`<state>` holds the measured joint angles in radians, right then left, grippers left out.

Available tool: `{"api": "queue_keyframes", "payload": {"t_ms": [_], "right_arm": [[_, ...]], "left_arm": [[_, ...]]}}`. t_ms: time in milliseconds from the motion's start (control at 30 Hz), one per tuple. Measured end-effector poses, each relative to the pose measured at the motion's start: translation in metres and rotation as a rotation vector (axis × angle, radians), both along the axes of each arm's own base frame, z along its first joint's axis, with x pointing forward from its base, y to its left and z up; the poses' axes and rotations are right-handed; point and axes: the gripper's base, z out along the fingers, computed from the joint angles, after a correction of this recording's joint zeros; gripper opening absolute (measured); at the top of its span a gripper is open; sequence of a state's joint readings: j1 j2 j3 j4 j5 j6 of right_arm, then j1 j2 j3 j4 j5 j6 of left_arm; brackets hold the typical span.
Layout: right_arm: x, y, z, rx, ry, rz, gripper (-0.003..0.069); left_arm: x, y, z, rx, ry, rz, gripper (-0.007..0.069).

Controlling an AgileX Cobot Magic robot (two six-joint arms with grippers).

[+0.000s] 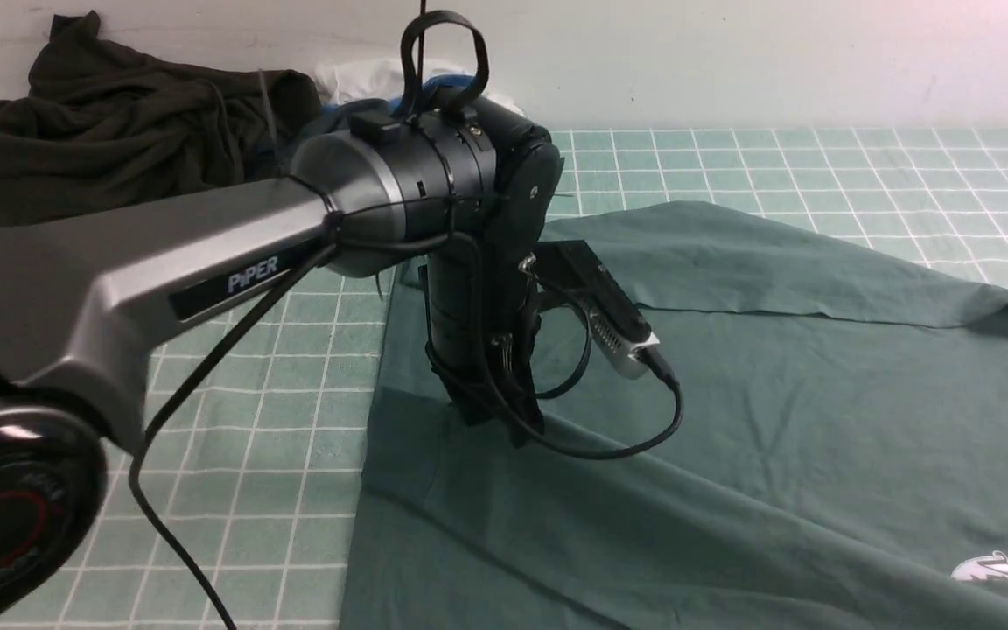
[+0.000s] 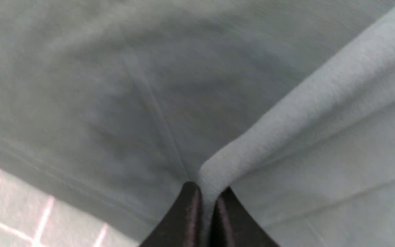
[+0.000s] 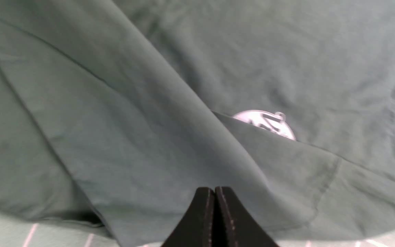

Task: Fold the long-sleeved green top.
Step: Use the left arm to drag and place the cuff at the centered position on the left edge of the fabric, then use the left arm to clamp the cuff farthest from it

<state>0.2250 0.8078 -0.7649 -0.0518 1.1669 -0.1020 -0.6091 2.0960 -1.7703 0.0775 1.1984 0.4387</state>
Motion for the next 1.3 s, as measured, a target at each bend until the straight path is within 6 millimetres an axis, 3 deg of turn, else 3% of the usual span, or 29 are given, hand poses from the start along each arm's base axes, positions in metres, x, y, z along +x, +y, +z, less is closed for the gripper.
{"api": "queue_keyframes", "payload": {"t_ms": [200,367,500,633,833,900,1133,1300], "right_arm": [[0.001,-0.006,0.001,-0.031,-0.016,-0.077,-0.0014],[0.003,-0.006,0.002,-0.027,-0.035,-0.088,-0.0014],[0.005,-0.006,0.003,-0.019,-0.066,-0.084,-0.0014],[0.011,-0.004,0.008,-0.008,-0.147,-0.071,-0.0014],[0.03,-0.002,0.01,0.009,-0.255,-0.085,-0.0014],[0.043,0.001,0.005,0.009,-0.254,-0.088,-0.0013],[0.075,0.009,-0.023,-0.02,-0.141,-0.077,-0.001],[0.088,0.012,-0.041,-0.04,-0.063,-0.073,-0.001]], "left_arm": [[0.029,-0.002,-0.014,-0.051,0.014,0.05,0.0083],[0.043,0.005,-0.007,-0.093,-0.001,0.17,0.0262],[0.063,0.028,0.009,-0.154,-0.04,0.337,0.0405],[0.089,0.062,0.016,-0.28,-0.102,0.482,0.0489],[0.124,0.09,0.003,-0.479,-0.178,0.629,0.0503],[0.14,0.099,-0.014,-0.56,-0.215,0.704,0.0503],[0.166,0.106,-0.058,-0.655,-0.29,0.791,0.0503],[0.177,0.102,-0.074,-0.687,-0.295,0.788,0.0482]]}}
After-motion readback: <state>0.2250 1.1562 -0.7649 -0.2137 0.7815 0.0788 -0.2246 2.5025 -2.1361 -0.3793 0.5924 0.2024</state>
